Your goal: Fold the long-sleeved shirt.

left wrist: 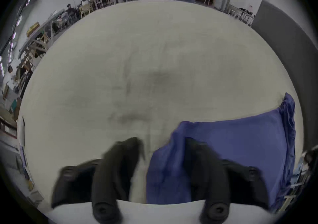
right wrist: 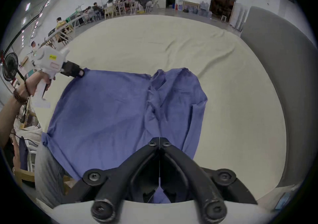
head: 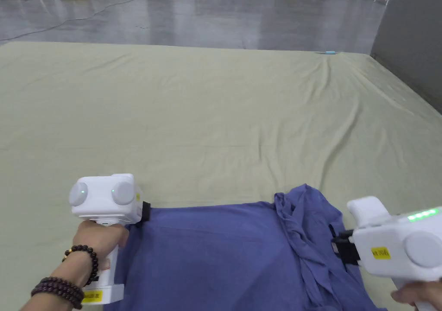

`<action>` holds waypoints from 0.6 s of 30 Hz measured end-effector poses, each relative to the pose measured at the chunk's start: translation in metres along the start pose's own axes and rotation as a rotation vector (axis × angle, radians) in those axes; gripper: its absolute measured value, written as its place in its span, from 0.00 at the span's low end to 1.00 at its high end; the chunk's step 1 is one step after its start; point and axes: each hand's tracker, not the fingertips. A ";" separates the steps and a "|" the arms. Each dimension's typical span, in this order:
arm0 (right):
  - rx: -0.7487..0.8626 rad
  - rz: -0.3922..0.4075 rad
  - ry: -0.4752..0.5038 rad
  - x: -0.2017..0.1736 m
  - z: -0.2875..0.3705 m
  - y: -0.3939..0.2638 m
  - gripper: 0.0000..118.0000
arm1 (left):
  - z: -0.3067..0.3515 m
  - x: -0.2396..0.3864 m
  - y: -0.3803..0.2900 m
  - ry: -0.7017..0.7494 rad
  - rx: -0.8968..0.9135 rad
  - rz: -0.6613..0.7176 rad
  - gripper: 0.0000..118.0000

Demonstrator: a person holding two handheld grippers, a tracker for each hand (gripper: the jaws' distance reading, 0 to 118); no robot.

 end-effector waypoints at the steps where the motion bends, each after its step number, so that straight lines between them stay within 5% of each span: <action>1: -0.003 -0.022 0.001 0.008 -0.009 0.012 0.00 | 0.006 0.001 -0.002 -0.039 0.014 0.000 0.00; 6: 0.000 -0.079 -0.055 0.041 -0.058 0.092 0.00 | 0.035 0.003 -0.003 -0.063 0.049 -0.006 0.00; 7: 0.000 -0.086 -0.064 0.047 -0.069 0.108 0.07 | 0.039 0.002 -0.002 -0.065 0.051 -0.010 0.00; 9: -0.029 -0.124 -0.067 0.060 -0.092 0.133 0.57 | 0.042 -0.002 -0.002 -0.078 0.055 -0.008 0.00; 10: -0.063 -0.155 -0.059 0.067 -0.104 0.142 0.61 | 0.044 -0.003 -0.001 -0.080 0.057 -0.002 0.00; 18: -0.170 -0.193 -0.027 0.070 -0.162 0.164 0.63 | 0.036 -0.003 0.004 -0.084 0.041 -0.022 0.00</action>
